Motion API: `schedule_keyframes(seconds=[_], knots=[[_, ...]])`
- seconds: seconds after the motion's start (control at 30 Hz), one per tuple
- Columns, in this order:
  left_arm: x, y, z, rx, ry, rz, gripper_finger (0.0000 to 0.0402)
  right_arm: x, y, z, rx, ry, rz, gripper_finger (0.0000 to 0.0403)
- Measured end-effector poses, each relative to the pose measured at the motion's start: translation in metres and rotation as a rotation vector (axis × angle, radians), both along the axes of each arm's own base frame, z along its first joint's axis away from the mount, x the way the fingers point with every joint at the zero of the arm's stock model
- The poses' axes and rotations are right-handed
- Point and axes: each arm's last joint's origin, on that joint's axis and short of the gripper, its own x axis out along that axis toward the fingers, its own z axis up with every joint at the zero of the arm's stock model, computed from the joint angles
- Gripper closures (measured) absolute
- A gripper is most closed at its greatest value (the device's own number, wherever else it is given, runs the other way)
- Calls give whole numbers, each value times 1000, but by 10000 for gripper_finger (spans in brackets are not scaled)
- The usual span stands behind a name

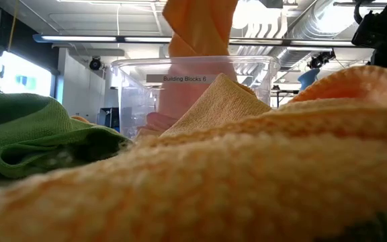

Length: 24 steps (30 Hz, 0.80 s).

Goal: Sort microfiber towel by color & place in baskets
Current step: Put the orange microfiber towel into the bottom transparent bin

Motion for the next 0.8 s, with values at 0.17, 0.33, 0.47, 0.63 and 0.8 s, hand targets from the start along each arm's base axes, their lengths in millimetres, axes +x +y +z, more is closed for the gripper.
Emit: schedule_keyframes(seconds=[0.17, 0.33, 0.47, 0.63, 0.8], knots=[[13, 12, -25, -63, 130, 65, 401, 0, 0, 0, 2, 1, 2, 402], [32, 26, -53, -129, 228, 130, 401, 0, 0, 0, 3, 1, 1, 402], [49, 37, -77, -194, 273, 193, 401, 0, 0, 0, 7, 2, 3, 402], [66, 42, -108, -329, 344, 247, 401, 0, 0, 0, 16, 4, 3, 402], [80, 39, -139, -418, 410, 304, 401, 0, 0, 0, 16, 4, 3, 402]])
